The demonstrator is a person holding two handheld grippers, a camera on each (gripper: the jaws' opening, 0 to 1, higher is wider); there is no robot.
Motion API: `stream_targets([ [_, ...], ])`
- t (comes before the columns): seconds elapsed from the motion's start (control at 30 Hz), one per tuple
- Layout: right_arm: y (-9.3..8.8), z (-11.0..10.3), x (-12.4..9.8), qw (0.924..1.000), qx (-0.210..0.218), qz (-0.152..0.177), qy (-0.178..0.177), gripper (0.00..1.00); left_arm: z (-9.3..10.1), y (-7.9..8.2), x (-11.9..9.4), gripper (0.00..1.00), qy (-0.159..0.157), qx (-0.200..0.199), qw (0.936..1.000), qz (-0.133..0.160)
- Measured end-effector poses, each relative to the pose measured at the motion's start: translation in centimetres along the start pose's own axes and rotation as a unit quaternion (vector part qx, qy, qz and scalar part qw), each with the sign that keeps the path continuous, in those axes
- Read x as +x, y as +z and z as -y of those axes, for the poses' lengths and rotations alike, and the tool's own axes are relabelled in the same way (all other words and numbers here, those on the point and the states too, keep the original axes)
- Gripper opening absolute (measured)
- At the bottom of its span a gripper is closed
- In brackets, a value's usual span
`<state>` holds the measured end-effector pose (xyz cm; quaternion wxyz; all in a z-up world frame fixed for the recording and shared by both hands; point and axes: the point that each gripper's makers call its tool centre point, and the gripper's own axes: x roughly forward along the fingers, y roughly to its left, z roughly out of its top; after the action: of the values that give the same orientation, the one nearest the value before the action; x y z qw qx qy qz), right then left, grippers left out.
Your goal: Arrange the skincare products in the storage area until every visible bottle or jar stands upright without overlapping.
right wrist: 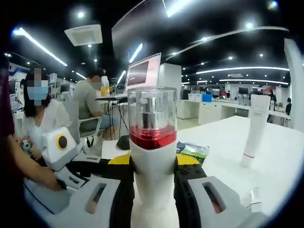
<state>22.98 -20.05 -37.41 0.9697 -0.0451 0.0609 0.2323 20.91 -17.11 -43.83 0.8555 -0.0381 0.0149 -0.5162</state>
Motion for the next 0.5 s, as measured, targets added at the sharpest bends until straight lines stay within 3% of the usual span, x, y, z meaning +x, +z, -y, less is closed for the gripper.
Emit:
stream_targets([
  [0.3,2.2,2.1,-1.5,0.9997,-0.003,0.018,-0.014,0.30,-0.1,0.0,0.0,0.38,0.001,0.001,1.0000,0.005],
  [0.5,3.7,6.6,-3.4,0.9984,0.002,0.035,-0.044,0.30,0.1,0.0,0.0,0.38,-0.001,0.003,1.0000,0.005],
])
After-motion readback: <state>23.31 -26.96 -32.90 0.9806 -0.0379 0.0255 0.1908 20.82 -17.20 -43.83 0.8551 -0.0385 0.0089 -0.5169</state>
